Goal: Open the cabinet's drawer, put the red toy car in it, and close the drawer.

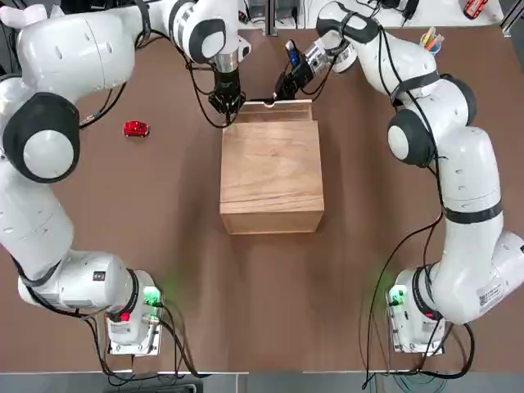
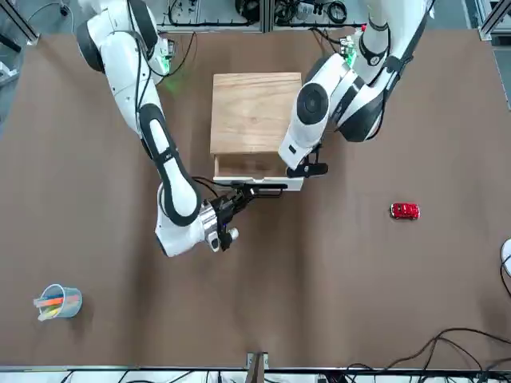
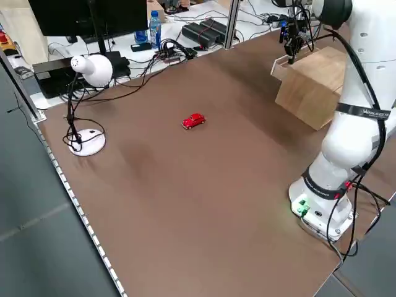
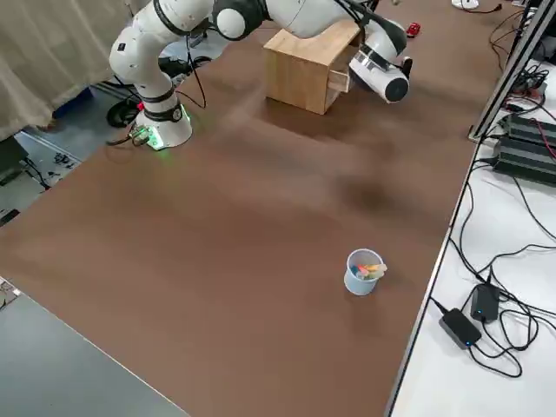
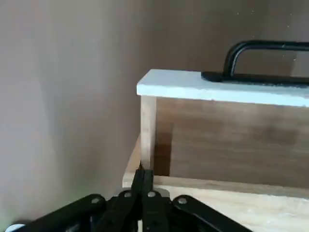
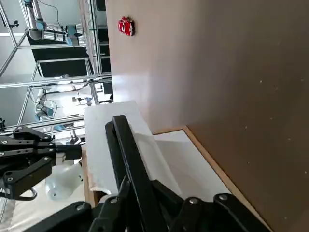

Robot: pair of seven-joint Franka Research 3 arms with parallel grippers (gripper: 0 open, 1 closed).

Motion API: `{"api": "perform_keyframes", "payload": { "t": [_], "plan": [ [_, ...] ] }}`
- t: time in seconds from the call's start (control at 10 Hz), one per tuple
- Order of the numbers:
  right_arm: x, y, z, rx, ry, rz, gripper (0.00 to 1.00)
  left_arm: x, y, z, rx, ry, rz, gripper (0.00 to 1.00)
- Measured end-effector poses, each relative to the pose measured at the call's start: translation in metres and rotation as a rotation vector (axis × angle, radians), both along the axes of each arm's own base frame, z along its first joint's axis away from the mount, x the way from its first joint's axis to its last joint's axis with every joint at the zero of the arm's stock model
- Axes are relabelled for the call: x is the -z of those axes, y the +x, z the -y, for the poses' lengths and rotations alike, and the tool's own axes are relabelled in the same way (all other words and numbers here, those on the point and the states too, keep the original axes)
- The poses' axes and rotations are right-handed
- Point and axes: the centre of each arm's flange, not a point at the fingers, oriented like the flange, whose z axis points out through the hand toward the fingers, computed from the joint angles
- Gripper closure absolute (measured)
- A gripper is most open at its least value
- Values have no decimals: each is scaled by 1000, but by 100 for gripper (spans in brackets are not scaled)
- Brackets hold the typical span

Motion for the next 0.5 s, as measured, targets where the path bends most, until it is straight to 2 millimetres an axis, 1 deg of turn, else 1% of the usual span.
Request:
{"api": "perform_keyframes", "payload": {
  "t": [0.5],
  "plan": [
    [-1,5,3,23,7,26,80,0,0,0,0,0,0,98]
  ]
}}
